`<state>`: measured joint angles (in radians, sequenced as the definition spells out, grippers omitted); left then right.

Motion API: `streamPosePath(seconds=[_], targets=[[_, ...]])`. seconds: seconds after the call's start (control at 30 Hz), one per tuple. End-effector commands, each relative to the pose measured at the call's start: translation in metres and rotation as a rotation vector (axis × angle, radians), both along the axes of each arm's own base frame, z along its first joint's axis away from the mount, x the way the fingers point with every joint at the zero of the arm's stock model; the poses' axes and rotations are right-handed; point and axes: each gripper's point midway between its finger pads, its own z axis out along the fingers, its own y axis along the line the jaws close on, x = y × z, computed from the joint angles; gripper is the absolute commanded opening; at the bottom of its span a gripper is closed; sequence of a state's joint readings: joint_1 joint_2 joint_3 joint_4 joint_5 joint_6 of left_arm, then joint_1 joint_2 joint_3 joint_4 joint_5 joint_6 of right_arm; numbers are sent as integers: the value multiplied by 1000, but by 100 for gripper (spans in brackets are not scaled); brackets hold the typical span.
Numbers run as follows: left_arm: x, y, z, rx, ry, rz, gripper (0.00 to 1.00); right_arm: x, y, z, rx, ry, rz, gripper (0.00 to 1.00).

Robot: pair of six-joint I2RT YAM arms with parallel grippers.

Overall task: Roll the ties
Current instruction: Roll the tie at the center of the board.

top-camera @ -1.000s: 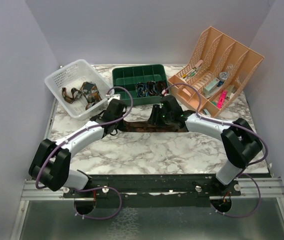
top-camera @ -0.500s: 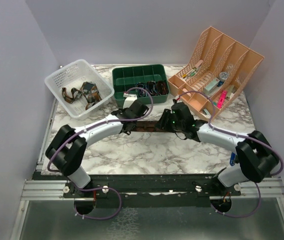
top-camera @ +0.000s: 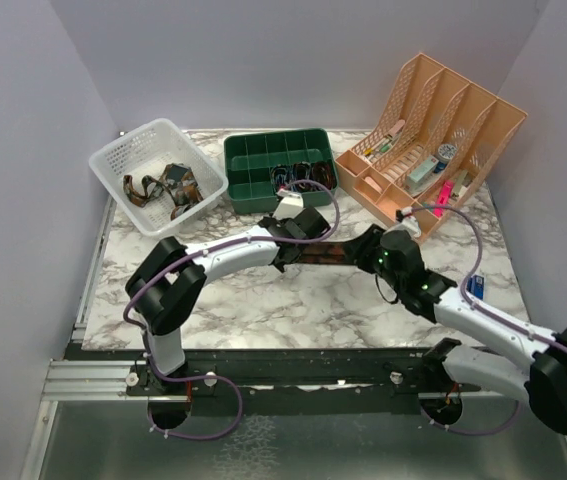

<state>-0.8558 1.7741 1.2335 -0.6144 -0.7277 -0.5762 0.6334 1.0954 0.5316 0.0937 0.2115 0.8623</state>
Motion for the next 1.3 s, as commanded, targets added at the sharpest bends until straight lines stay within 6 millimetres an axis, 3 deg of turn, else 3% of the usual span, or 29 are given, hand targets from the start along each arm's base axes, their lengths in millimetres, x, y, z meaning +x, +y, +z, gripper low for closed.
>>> streamPosePath(seconds=[0.0,0.17,0.47,0.57,0.7,1.03,1.27], targets=[[-1,-16,-3,26,-5,-8,0,5,-50,14,40,-93,-274,45],[0,-35,-14,68,8,-45,1,-4,-79,22,11,-135,-369,45],[-2,-63,-26,88,38,-87,17,-13,-95,41,-28,-159,-390,46],[-4,-69,-25,59,52,-97,40,-13,-96,46,-47,-176,-383,46],[-6,-77,-21,15,68,-111,59,-13,-95,44,-61,-159,-373,47],[-6,-111,20,-197,61,-160,79,-14,-89,33,-69,-122,-346,47],[-2,-103,50,-343,33,-146,86,-14,-79,30,-64,-125,-289,47]])
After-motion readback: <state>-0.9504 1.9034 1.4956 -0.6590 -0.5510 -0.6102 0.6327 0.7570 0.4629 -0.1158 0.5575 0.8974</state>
